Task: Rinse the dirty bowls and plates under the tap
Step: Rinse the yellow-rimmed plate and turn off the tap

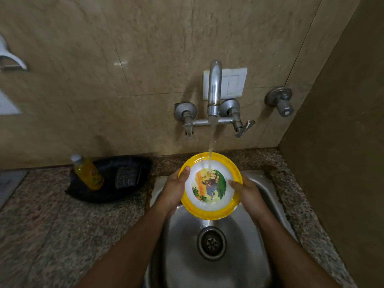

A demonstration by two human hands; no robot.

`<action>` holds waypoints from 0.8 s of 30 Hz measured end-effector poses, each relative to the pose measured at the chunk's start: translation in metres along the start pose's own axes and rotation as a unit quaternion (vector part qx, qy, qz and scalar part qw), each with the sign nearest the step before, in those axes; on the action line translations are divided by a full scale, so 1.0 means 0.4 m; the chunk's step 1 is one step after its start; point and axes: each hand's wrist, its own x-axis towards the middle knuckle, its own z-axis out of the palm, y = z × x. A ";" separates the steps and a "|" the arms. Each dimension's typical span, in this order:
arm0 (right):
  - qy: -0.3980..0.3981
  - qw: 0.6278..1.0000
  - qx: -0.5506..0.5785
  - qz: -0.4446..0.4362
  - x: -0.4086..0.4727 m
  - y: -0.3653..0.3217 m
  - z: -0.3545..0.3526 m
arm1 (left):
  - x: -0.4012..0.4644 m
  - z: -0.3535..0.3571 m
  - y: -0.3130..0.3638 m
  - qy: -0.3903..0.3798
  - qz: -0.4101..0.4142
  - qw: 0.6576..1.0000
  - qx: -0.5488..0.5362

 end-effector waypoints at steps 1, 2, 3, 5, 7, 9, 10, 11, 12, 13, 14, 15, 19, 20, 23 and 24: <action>0.022 0.999 -0.006 -0.025 0.016 -0.012 -0.001 | -0.007 -0.006 0.006 0.010 0.018 1.000 0.015; 0.058 0.997 -0.010 -0.044 0.034 -0.031 -0.005 | -0.012 -0.015 0.009 0.017 0.039 0.998 0.042; 0.090 0.994 -0.004 -0.060 0.053 -0.053 -0.009 | -0.019 -0.024 0.012 0.020 0.064 0.995 0.078; 0.113 0.989 -0.006 -0.090 0.085 -0.102 -0.014 | -0.029 -0.041 0.012 0.024 0.118 0.978 0.168; 0.107 0.989 -0.022 -0.104 0.108 -0.149 -0.008 | -0.040 -0.063 0.009 0.036 0.184 0.942 0.278; 0.106 0.986 -0.063 -0.109 0.117 -0.187 0.005 | -0.049 -0.086 0.004 0.049 0.241 0.891 0.381; 0.110 0.983 -0.090 -0.115 0.120 -0.200 0.009 | -0.057 -0.097 0.004 0.053 0.256 0.869 0.421; 0.118 0.978 -0.120 -0.124 0.120 -0.212 0.014 | -0.067 -0.108 0.002 0.058 0.259 0.852 0.452; 0.129 0.972 -0.147 -0.133 0.123 -0.217 0.017 | -0.080 -0.116 0.002 0.061 0.260 0.838 0.476; 0.135 0.967 -0.164 -0.141 0.122 -0.222 0.020 | -0.094 -0.123 0.001 0.059 0.268 0.825 0.494; 0.144 0.962 -0.183 -0.146 0.123 -0.224 0.023 | -0.107 -0.128 -0.002 0.052 0.284 0.813 0.506; 0.150 0.956 -0.205 -0.150 0.121 -0.226 0.026 | -0.119 -0.133 -0.004 0.045 0.302 0.802 0.513; 0.193 0.924 -0.278 -0.177 0.107 -0.236 0.040 | -0.145 -0.145 -0.012 0.054 0.335 0.780 0.526; 0.203 0.916 -0.295 -0.180 0.104 -0.237 0.043 | -0.149 -0.145 -0.012 0.061 0.334 0.780 0.525; 0.229 0.873 -0.377 -0.210 0.097 -0.236 0.046 | -0.161 -0.149 -0.011 0.062 0.337 0.776 0.529; 0.233 0.860 -0.396 -0.221 0.097 -0.235 0.046 | -0.162 -0.151 -0.012 0.061 0.338 0.777 0.528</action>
